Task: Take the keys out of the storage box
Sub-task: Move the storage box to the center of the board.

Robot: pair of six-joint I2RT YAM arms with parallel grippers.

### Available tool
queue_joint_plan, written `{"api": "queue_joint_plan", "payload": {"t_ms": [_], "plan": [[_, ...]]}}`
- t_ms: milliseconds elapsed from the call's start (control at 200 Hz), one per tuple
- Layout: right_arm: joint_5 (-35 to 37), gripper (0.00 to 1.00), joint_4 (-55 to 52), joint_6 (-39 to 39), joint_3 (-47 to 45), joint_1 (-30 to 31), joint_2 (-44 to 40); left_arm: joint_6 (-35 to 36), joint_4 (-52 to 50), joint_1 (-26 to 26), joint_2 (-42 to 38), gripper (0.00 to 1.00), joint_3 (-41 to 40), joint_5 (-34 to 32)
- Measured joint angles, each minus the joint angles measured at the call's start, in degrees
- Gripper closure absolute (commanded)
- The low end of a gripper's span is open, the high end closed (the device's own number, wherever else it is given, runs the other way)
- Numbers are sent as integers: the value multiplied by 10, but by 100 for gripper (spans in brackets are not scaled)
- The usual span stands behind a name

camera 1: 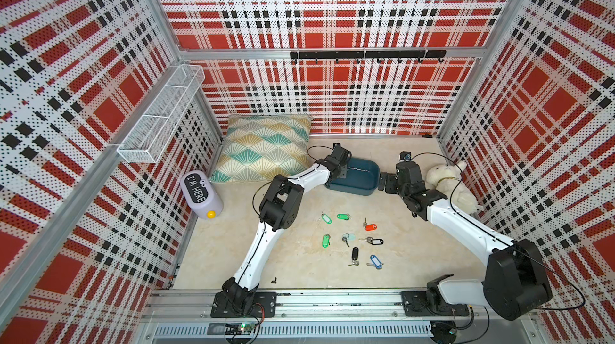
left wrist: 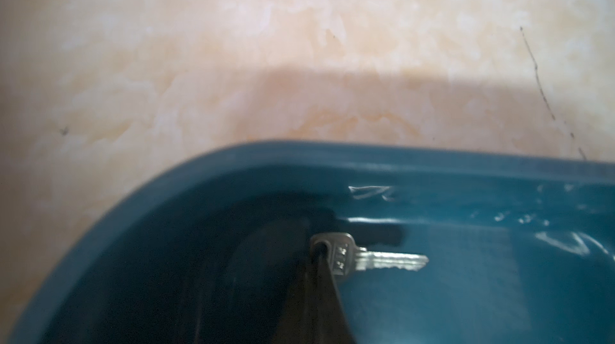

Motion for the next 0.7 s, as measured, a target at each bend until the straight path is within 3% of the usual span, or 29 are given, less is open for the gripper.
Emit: {"api": "queue_joint_plan", "payload": {"t_ms": [506,701], "plan": [[-17,0,9,0,-16,0,-16,-21,74,-5,-82,100,-79,17],[-21,0,10,2,-21,0,-36,-23,89,-10,-157,100,-165,25]]}}
